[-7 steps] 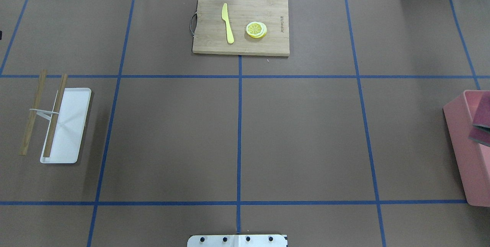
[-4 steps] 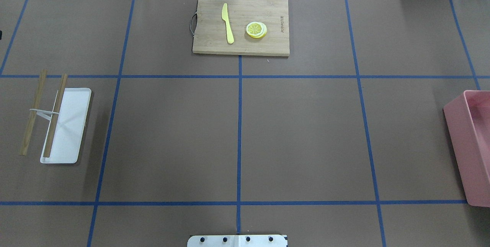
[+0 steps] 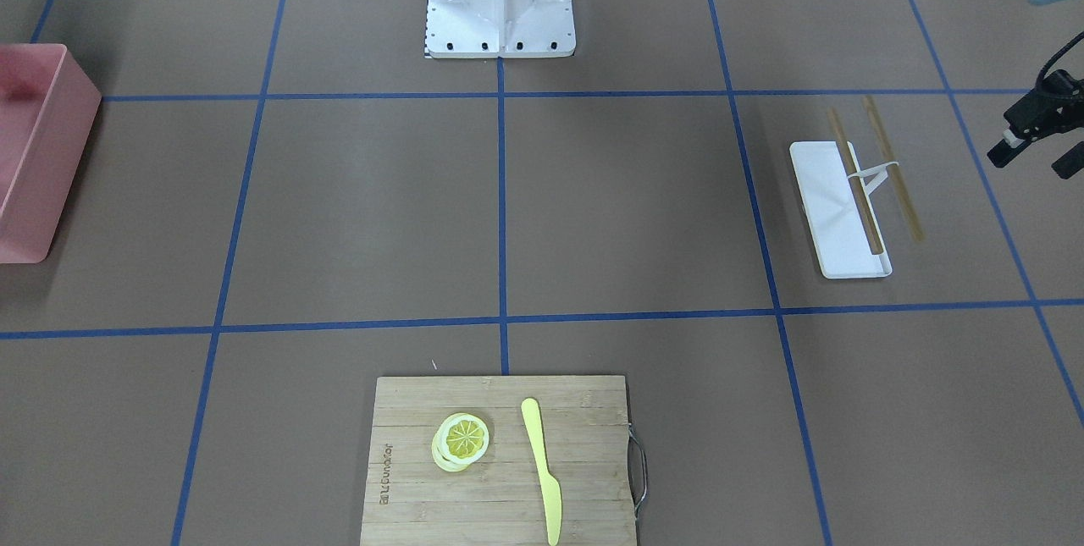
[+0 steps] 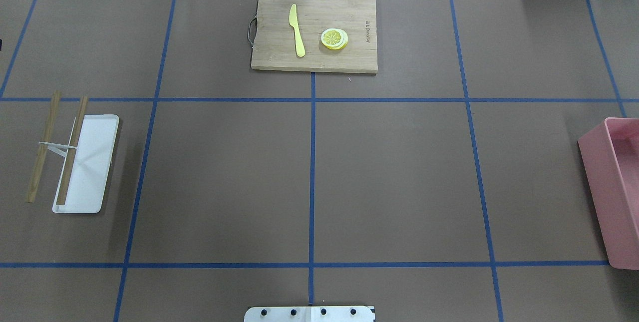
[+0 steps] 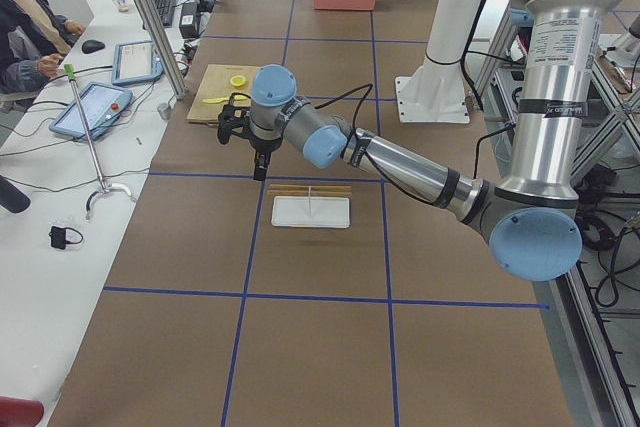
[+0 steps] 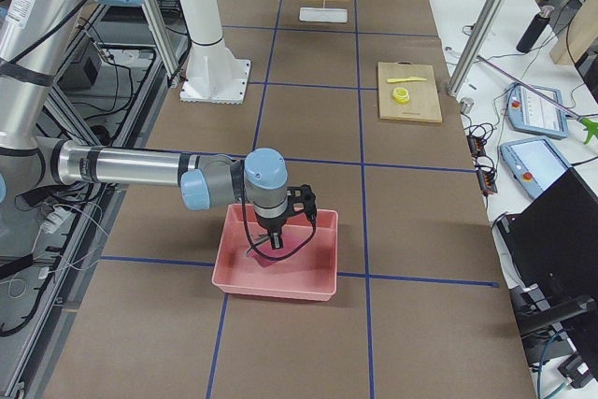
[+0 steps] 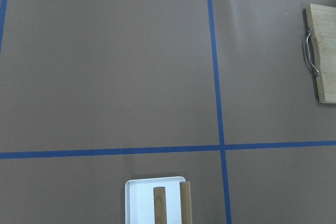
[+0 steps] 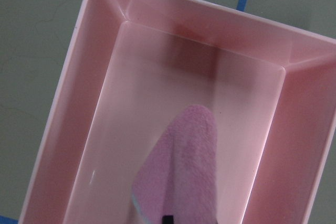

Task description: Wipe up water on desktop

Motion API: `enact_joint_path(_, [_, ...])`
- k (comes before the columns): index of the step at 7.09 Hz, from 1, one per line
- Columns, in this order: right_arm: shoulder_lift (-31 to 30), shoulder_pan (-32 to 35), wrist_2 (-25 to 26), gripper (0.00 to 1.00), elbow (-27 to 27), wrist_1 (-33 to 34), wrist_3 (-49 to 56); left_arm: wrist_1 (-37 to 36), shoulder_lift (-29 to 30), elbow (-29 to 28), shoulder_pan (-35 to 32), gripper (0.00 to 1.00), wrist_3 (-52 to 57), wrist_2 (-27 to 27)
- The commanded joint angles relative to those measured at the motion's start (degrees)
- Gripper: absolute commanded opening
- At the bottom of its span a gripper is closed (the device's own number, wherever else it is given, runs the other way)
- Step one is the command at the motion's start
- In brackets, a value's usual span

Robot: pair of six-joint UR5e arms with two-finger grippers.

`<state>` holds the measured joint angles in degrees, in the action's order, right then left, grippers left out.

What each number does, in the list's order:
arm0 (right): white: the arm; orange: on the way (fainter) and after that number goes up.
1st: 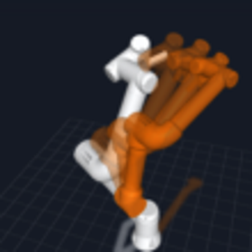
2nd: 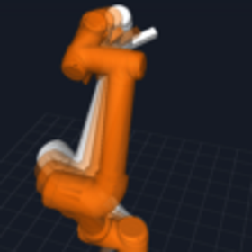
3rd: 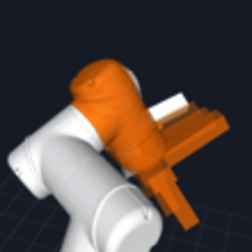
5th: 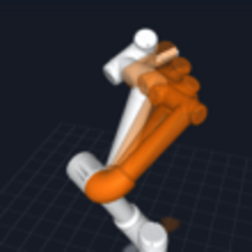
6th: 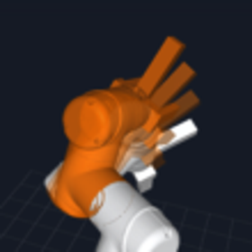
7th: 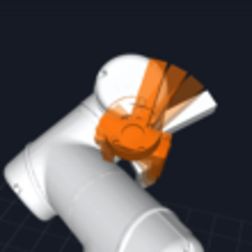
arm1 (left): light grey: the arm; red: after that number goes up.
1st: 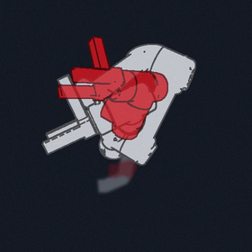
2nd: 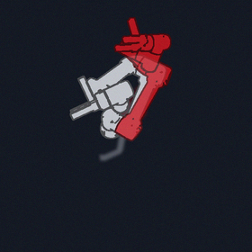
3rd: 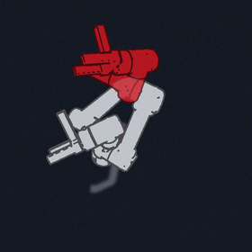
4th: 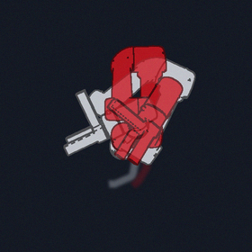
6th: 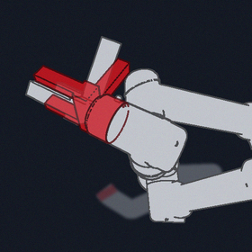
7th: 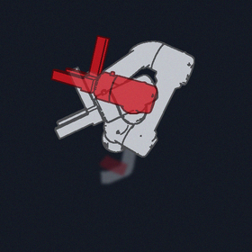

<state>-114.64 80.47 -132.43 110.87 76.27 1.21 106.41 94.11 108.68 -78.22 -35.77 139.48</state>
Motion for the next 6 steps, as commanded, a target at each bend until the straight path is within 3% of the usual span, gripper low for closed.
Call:
enact_joint_path(1, [0.1,-0.1,0.4,1.0,-0.6,-0.1,0.0,-0.1,-0.1,0.2,0.0,0.97,0.0,0.0])
enact_joint_path(3, [2.8,-0.1,-0.1,1.0,-1.0,0.1,-0.1,0.1,-3.2,1.6,-1.8,0.97,3.9,0.0])
enact_joint_path(6, [8.9,0.5,-0.1,1.0,-6.1,0.1,-0.2,-0.2,-10.7,-5.1,-9.4,0.97,32.2,-0.8])
